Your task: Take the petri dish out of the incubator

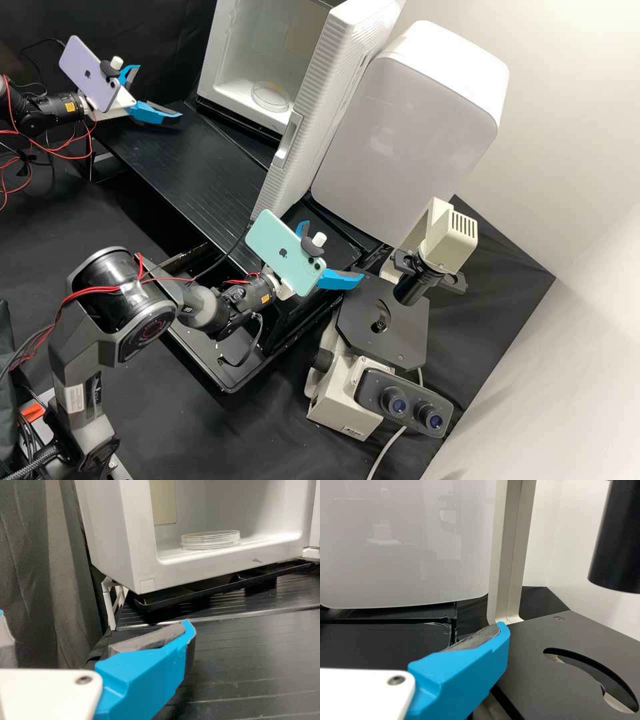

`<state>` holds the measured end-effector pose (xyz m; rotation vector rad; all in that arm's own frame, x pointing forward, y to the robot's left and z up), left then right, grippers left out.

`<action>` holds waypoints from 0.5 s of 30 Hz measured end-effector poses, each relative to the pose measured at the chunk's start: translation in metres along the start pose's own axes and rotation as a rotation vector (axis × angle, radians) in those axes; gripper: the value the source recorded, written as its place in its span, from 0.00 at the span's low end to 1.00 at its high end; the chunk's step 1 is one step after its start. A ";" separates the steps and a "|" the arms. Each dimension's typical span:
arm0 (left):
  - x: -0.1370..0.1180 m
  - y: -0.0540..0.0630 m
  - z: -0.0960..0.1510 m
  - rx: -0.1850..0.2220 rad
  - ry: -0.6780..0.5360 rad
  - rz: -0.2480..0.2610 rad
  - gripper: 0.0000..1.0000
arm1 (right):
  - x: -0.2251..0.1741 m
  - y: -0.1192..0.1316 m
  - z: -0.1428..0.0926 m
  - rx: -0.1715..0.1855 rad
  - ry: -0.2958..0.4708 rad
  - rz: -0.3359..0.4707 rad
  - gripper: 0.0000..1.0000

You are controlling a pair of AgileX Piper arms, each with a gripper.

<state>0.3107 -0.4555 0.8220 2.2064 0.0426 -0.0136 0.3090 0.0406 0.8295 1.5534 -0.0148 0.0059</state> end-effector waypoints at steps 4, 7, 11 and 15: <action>0.000 0.000 0.000 0.000 0.000 0.000 1.00 | 0.000 0.000 0.000 0.000 0.000 0.000 1.00; 0.000 -0.001 0.000 0.000 0.000 -0.002 1.00 | 0.000 0.000 0.000 0.000 0.000 0.000 1.00; 0.000 -0.001 0.001 0.002 -0.004 -0.002 1.00 | 0.000 0.000 0.000 0.000 0.000 0.000 1.00; -0.005 0.000 0.008 0.004 -0.030 0.000 1.00 | 0.000 0.000 0.000 0.000 0.000 0.000 1.00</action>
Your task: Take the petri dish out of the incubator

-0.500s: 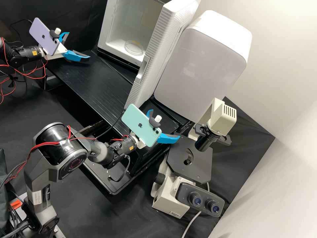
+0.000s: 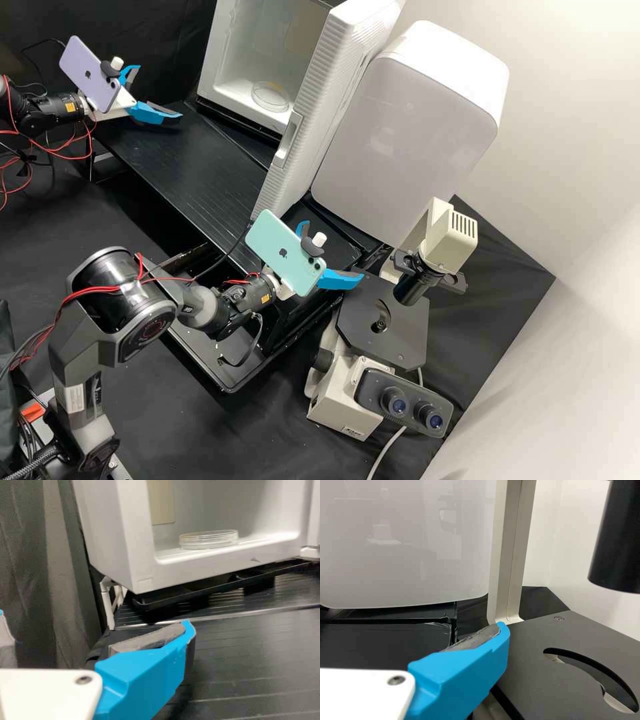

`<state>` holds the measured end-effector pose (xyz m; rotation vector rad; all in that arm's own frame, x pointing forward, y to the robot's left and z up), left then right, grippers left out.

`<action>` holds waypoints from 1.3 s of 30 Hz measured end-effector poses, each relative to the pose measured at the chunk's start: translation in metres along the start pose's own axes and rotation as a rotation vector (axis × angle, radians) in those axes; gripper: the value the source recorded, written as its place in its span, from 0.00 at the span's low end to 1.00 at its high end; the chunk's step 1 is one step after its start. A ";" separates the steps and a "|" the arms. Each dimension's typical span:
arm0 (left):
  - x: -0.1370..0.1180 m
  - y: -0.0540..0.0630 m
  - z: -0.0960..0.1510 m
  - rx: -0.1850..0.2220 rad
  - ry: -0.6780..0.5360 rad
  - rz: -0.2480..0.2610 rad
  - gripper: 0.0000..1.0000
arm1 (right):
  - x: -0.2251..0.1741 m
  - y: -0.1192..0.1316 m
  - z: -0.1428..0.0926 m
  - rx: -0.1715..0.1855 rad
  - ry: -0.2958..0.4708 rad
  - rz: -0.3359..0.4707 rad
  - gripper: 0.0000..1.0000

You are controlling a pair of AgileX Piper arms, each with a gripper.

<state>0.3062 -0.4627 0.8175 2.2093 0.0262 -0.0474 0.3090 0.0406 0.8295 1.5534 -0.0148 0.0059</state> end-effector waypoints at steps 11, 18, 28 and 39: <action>-0.022 0.008 0.054 -0.002 -0.317 0.000 1.00 | 0.000 0.000 0.000 0.000 0.000 0.000 1.00; -0.019 0.010 0.072 -0.061 -0.437 -0.029 1.00 | 0.000 0.000 0.000 0.000 0.000 0.000 1.00; 0.009 0.015 0.088 -0.072 -0.508 -0.043 1.00 | 0.000 0.000 0.000 0.000 0.000 0.000 1.00; 0.054 0.019 0.087 -0.070 -0.431 -0.078 1.00 | 0.000 0.000 0.000 0.000 0.000 0.000 1.00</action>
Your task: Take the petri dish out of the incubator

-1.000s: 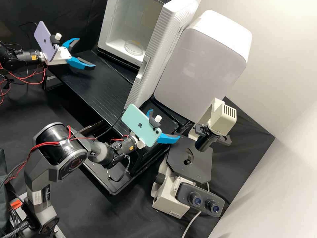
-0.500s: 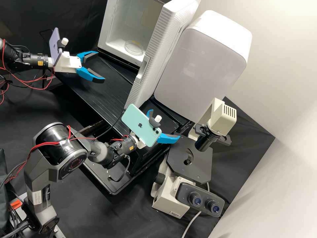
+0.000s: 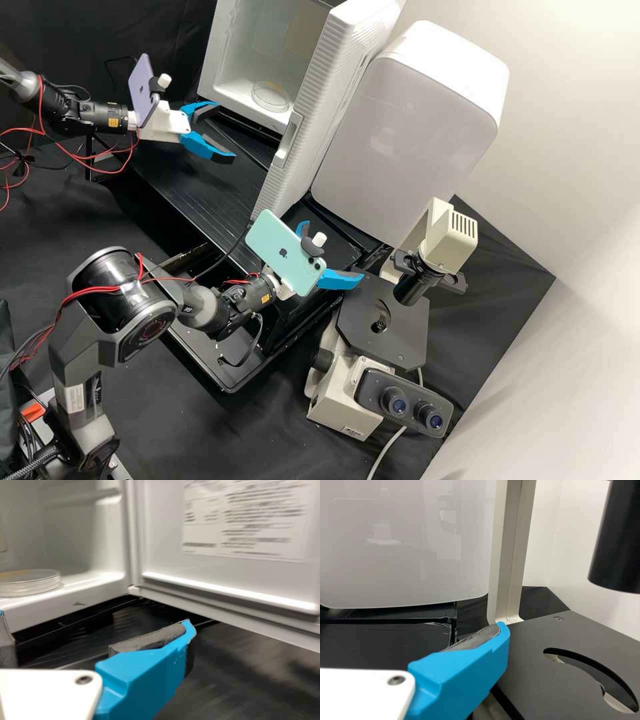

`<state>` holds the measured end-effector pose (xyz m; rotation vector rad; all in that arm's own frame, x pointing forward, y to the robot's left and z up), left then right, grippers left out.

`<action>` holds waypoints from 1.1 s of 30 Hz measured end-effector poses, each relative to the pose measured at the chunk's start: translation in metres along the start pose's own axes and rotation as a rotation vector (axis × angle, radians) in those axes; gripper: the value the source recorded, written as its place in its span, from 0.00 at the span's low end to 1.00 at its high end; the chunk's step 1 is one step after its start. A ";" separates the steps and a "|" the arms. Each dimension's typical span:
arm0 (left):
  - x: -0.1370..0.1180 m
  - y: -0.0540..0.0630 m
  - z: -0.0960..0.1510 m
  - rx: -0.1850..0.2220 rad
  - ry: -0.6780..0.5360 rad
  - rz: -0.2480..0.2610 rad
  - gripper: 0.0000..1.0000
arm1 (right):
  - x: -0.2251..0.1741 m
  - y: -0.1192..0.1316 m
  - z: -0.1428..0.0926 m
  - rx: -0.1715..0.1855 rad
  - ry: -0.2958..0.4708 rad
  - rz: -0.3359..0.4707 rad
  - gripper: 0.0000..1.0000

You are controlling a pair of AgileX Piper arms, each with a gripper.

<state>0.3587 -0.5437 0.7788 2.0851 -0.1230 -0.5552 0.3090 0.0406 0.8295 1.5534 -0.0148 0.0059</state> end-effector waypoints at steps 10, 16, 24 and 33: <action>0.034 0.012 -0.030 -0.057 0.121 0.015 1.00 | 0.000 0.000 0.000 0.000 0.000 0.000 1.00; 0.048 0.017 -0.032 -0.061 0.129 -0.007 1.00 | 0.000 0.000 0.000 0.000 0.000 0.000 1.00; 0.063 0.029 -0.024 -0.121 0.124 -0.032 1.00 | 0.000 0.000 0.000 0.000 0.000 0.000 1.00; 0.070 0.027 -0.015 -0.117 0.095 -0.035 1.00 | 0.000 0.000 0.000 0.000 0.000 0.000 1.00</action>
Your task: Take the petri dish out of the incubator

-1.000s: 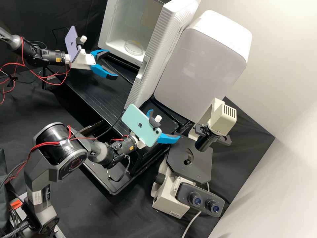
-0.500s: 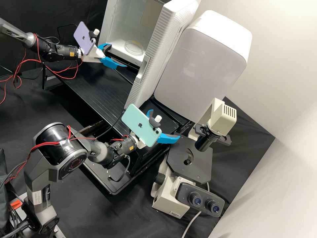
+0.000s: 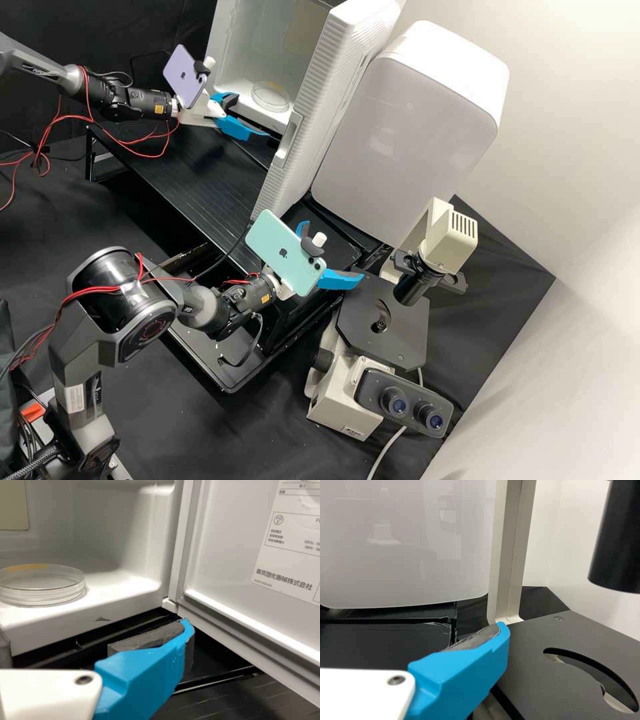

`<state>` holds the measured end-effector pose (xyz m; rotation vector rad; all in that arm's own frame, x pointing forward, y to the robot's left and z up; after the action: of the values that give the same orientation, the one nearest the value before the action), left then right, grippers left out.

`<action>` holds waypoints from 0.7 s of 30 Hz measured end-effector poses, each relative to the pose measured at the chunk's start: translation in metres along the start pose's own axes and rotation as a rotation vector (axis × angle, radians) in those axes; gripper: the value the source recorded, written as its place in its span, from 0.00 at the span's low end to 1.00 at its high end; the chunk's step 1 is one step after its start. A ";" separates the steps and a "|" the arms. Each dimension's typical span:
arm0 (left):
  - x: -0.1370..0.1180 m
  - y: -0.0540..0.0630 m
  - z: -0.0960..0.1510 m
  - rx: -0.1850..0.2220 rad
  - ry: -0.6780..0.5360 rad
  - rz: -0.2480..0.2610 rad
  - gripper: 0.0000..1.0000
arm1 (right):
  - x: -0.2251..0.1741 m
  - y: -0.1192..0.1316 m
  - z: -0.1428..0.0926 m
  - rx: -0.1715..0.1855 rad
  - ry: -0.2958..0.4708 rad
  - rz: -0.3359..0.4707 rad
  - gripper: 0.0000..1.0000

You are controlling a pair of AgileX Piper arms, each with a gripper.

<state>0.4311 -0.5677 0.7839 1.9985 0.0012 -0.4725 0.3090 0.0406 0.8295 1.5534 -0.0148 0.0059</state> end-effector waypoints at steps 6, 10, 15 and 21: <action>0.000 0.000 0.000 -0.002 -0.002 0.003 1.00 | 0.000 0.000 0.000 0.000 0.000 0.000 1.00; 0.001 0.003 -0.001 -0.028 0.011 0.016 1.00 | 0.000 0.000 0.000 0.000 0.000 0.000 1.00; 0.005 0.010 -0.002 -0.035 0.039 0.009 1.00 | 0.000 0.000 0.000 0.000 0.000 0.000 1.00; 0.015 0.019 0.000 -0.051 0.089 0.000 1.00 | 0.000 0.000 0.000 0.000 0.000 0.000 1.00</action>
<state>0.4485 -0.5791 0.7951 1.9683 0.0679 -0.3799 0.3090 0.0406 0.8295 1.5534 -0.0148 0.0059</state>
